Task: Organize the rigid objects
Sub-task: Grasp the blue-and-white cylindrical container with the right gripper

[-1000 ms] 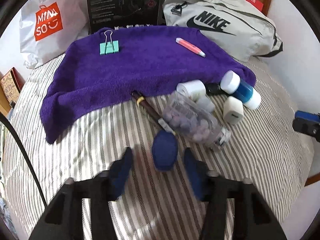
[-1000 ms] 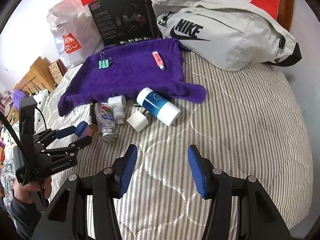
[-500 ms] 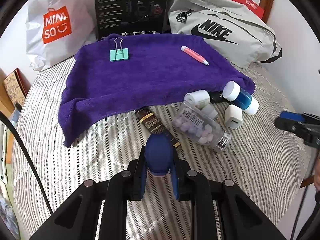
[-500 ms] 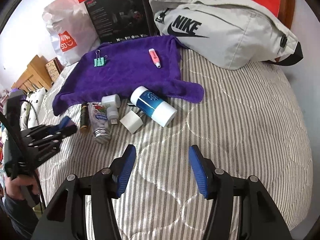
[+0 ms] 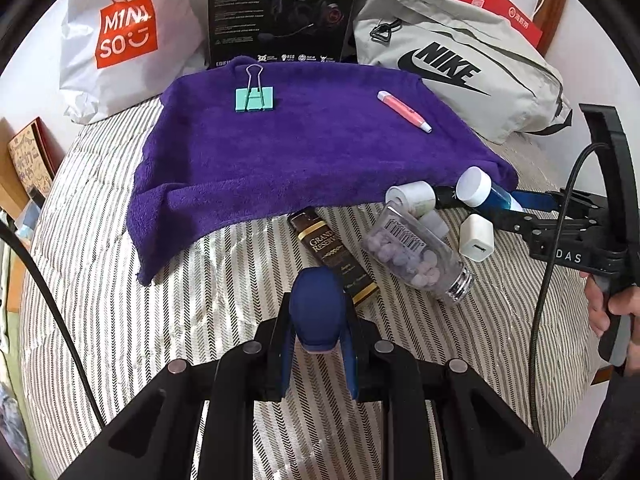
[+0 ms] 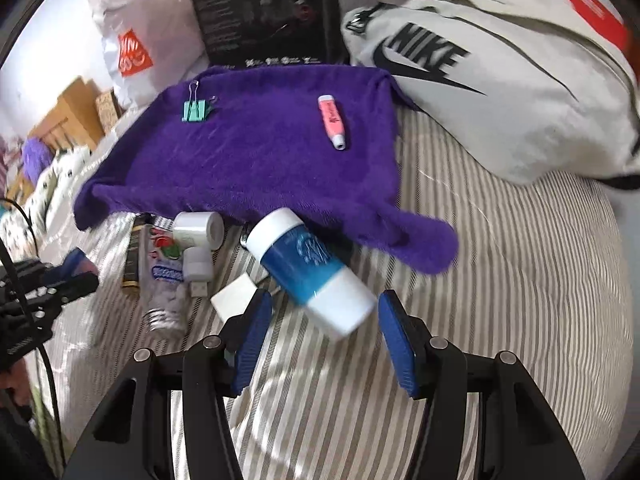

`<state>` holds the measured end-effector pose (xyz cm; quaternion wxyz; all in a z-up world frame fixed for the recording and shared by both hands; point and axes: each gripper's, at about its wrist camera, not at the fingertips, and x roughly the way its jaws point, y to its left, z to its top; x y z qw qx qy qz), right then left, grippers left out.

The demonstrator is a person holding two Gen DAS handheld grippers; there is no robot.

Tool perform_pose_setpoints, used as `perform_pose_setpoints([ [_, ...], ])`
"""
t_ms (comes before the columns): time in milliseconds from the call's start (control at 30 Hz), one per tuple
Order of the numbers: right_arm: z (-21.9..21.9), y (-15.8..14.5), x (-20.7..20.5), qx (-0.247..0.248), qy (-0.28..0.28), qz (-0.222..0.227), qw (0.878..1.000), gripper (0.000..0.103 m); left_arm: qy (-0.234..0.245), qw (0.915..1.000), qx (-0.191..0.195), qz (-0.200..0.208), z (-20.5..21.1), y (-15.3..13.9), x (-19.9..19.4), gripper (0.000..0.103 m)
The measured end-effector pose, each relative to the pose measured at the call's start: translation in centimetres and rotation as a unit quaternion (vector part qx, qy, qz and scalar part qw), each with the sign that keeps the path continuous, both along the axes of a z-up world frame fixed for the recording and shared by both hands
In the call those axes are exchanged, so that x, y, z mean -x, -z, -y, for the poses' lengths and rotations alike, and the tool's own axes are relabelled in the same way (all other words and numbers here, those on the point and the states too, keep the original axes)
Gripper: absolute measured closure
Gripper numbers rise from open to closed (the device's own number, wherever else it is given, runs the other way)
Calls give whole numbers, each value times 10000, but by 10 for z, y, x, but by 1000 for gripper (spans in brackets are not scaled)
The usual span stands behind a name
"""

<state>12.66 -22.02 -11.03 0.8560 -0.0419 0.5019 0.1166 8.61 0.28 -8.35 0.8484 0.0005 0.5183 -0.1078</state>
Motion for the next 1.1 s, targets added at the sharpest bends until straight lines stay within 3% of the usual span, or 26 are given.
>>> perform_pose_setpoints([
  [100, -8, 6, -8, 280, -169, 7, 9995, 45, -37, 10000, 61, -31, -3, 1, -1, 83],
  [333, -12, 11, -14, -12, -446, -31, 9990, 47, -52, 9998, 145, -138, -4, 7, -3, 83],
  [367, -13, 10, -12, -113, -481, -34, 9988, 55, -59, 9997, 159, -147, -4, 7, -3, 83],
  [600, 21, 10, 6, -959, 42, -483, 9942, 60, -104, 9996, 202, -163, -8, 8, -3, 83],
  [733, 35, 13, 27, -772, 261, -610, 9948, 61, -101, 9996, 214, -170, -8, 8, -3, 83],
  [1100, 15, 19, 26, 57, -96, -541, 9985, 64, -79, 9994, 253, -200, -3, 8, -3, 83],
])
